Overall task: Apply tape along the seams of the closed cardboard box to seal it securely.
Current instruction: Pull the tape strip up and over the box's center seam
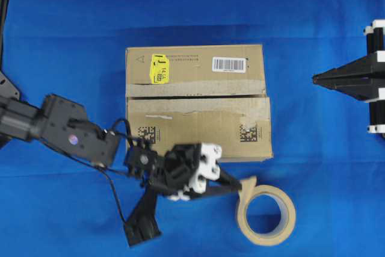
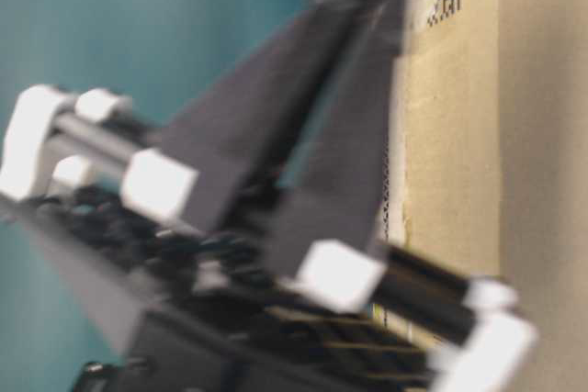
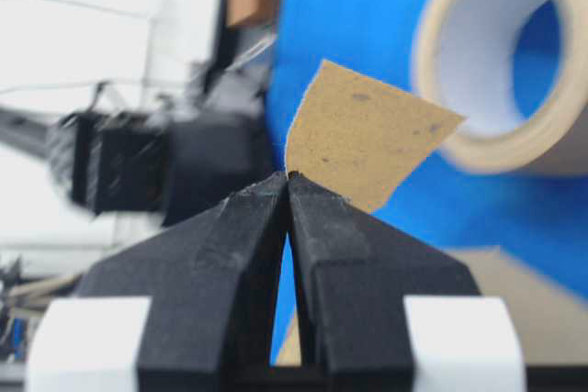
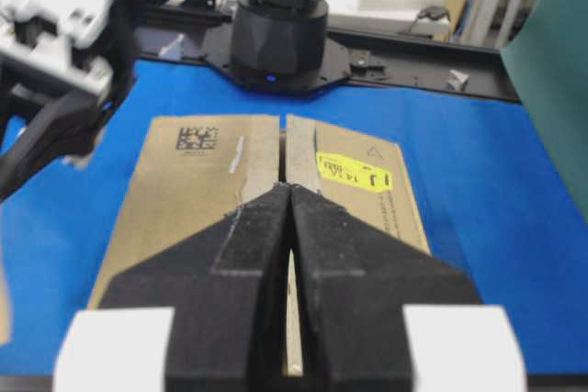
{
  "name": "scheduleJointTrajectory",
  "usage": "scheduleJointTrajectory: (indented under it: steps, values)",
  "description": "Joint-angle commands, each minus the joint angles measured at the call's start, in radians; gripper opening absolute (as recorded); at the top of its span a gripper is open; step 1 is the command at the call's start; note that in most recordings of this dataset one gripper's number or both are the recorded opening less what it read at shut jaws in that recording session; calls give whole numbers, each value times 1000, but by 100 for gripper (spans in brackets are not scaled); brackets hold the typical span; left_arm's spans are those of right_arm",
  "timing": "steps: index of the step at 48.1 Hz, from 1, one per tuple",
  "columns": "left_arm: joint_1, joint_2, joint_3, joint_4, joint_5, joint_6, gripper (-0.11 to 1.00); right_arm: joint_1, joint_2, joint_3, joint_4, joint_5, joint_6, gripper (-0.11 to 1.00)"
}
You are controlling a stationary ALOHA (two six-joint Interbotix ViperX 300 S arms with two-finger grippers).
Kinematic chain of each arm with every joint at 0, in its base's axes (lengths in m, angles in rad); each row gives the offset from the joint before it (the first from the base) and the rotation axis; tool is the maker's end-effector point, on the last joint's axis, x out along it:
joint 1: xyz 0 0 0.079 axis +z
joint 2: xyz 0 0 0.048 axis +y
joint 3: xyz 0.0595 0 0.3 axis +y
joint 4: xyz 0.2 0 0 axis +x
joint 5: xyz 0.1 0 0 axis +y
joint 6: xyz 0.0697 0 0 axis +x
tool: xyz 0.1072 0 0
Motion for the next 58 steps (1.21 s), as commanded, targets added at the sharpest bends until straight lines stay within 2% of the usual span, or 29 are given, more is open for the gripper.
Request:
scheduleJointTrajectory:
  steps: [1, 19, 36, 58]
  values:
    - [37, -72, 9, 0, -11, 3, 2, 2, 9, -23, 0, -3, 0, 0]
    - [175, -209, 126, 3, -60, 11, 2, 2, 20, -21, 0, 5, 0, 0]
    - [230, -249, 186, 3, -64, 0, 2, 2, 21, -23, 0, 0, -2, 0]
    - [272, -299, 272, 3, 26, -101, 2, 2, 48, -21, 2, -2, -2, 0]
